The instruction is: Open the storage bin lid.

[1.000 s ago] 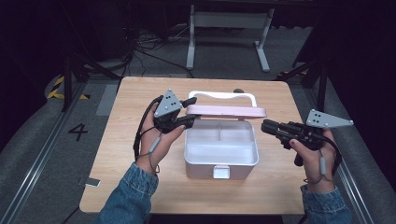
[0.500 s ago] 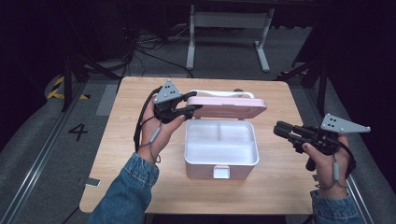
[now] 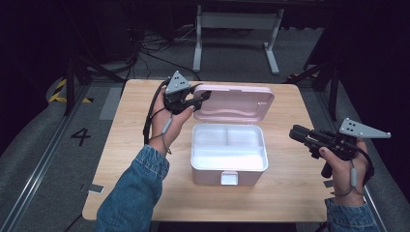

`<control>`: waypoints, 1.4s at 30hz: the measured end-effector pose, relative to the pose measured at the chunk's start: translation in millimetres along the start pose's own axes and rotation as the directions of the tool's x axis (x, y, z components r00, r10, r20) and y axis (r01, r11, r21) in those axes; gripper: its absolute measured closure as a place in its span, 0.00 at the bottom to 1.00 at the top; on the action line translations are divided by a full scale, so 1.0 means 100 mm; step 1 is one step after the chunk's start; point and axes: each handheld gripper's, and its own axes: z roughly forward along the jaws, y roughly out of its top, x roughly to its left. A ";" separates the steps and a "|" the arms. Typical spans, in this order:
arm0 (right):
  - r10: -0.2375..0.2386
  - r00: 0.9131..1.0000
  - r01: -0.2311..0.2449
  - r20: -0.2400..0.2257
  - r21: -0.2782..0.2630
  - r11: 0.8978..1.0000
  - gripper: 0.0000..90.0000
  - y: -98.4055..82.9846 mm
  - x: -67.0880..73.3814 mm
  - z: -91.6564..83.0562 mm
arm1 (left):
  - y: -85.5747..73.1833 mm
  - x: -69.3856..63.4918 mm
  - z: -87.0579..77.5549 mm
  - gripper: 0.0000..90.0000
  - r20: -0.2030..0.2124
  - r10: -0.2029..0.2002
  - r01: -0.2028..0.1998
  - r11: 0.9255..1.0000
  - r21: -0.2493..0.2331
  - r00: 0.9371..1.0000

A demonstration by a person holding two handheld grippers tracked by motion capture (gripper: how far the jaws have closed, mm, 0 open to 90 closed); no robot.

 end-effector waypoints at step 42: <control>0.007 1.000 -0.010 0.026 0.134 0.991 0.66 -0.17 -0.17 0.28 | -0.20 0.58 0.70 0.61 -0.048 -0.201 0.205 0.973 0.110 0.978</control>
